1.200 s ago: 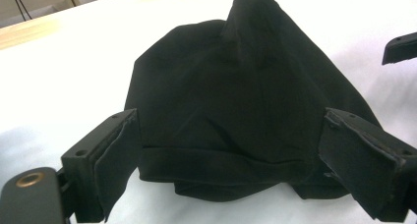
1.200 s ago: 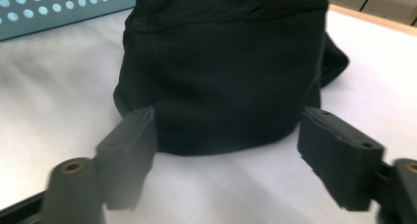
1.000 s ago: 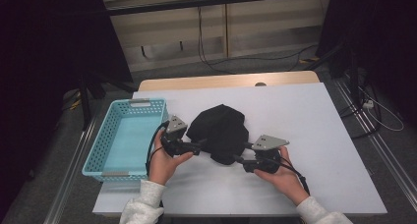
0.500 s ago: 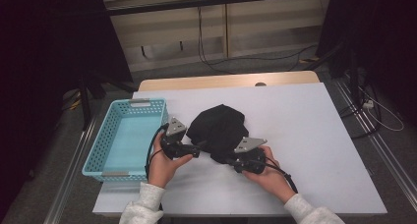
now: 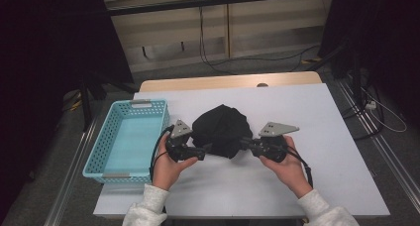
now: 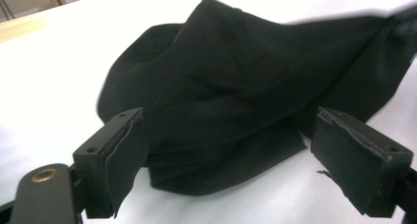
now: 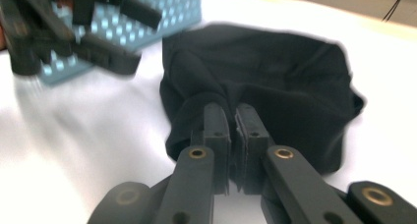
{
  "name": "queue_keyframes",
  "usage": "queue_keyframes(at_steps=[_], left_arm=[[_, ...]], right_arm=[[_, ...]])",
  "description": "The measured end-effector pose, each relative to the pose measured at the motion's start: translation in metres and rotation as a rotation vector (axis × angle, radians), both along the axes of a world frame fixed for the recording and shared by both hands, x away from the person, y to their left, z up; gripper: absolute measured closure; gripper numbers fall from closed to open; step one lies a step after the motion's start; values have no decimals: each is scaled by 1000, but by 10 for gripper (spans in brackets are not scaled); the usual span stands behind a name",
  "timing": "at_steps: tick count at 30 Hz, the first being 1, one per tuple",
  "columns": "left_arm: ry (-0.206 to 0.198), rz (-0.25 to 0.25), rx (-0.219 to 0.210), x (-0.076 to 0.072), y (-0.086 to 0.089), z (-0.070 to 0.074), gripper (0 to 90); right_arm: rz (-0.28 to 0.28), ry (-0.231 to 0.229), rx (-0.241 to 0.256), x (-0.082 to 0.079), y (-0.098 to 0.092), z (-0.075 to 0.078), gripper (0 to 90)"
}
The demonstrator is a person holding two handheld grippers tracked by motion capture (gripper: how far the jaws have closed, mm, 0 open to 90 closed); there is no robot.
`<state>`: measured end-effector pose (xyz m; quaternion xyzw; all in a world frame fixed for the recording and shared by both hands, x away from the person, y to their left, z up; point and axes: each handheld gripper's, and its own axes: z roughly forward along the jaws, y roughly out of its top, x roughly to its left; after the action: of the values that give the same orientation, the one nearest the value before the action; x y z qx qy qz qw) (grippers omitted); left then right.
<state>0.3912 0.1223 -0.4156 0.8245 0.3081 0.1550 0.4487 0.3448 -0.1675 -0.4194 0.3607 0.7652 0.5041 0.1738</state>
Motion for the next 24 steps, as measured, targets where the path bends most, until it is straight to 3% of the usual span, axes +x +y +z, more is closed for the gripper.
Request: queue_keyframes(at_steps=[12, 24], left_arm=[[12, -56, 23, 1, -17, -7, 168], [20, -127, 12, -5, -35, -12, 212]], right_arm=[[-55, -12, 16, 1, -24, 1, 856], [-75, -13, 10, 1, -25, 0, 855]])
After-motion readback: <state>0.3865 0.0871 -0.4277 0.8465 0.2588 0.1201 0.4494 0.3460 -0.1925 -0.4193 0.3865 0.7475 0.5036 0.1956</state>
